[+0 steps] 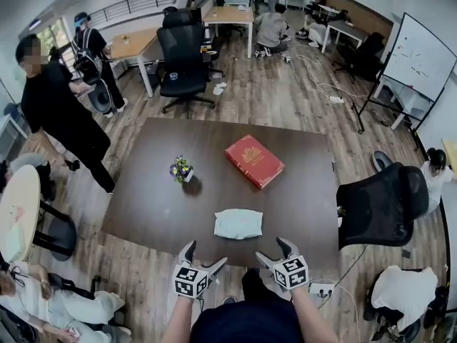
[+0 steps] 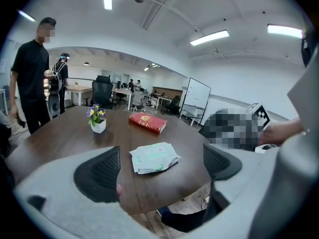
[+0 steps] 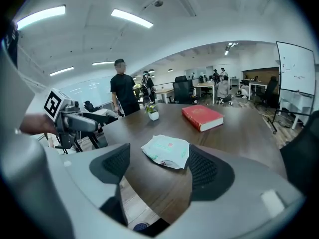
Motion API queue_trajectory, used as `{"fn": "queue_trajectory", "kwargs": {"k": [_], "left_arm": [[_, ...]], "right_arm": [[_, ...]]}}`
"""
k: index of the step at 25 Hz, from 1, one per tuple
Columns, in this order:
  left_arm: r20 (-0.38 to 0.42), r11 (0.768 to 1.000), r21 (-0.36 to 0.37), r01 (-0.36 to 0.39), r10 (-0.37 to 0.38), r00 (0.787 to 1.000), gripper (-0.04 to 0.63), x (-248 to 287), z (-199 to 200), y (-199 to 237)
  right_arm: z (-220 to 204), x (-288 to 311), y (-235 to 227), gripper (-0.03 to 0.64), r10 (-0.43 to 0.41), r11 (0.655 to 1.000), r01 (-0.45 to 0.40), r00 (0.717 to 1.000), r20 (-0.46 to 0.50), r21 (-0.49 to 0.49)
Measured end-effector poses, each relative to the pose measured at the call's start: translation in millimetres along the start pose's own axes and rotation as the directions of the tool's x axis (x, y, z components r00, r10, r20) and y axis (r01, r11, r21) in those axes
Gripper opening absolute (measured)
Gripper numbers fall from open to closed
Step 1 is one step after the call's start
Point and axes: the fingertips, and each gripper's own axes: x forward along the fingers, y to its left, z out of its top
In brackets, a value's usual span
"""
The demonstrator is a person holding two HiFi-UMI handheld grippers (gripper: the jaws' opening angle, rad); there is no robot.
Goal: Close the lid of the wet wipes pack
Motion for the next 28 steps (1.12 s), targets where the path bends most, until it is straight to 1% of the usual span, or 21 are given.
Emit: {"fn": "queue_trajectory", "kwargs": {"k": [5, 8, 11, 14, 28], "left_arm": [[0.047, 1.0, 0.025, 0.005, -0.006, 0.999, 0.517, -17.8, 20.2, -6.6], [0.073, 0.999, 0.037, 0.011, -0.013, 0.997, 0.517, -24.5, 30.9, -11.5], [0.074, 0.998, 0.057, 0.025, -0.029, 0.997, 0.517, -27.2, 31.8, -17.2], [0.086, 0.997, 0.053, 0.051, -0.055, 0.995, 0.52, -31.6, 35.6, -23.3], [0.088, 0.996, 0.061, 0.057, -0.062, 0.994, 0.52, -32.7, 40.2, -23.2]], "right_arm": [[15.0, -34.6, -3.6, 0.38, -0.048, 0.999, 0.047, 0.998, 0.047, 0.015], [17.5, -46.3, -5.0, 0.365, -0.067, 0.998, 0.066, 0.996, 0.054, 0.014], [14.7, -52.4, -3.7, 0.364, -0.07, 0.997, 0.069, 0.996, 0.056, 0.025], [15.7, -55.9, -0.5, 0.365, -0.061, 0.998, 0.059, 0.996, 0.06, 0.027], [26.4, -65.9, -4.3, 0.364, -0.069, 0.996, 0.064, 0.993, 0.098, 0.055]]}}
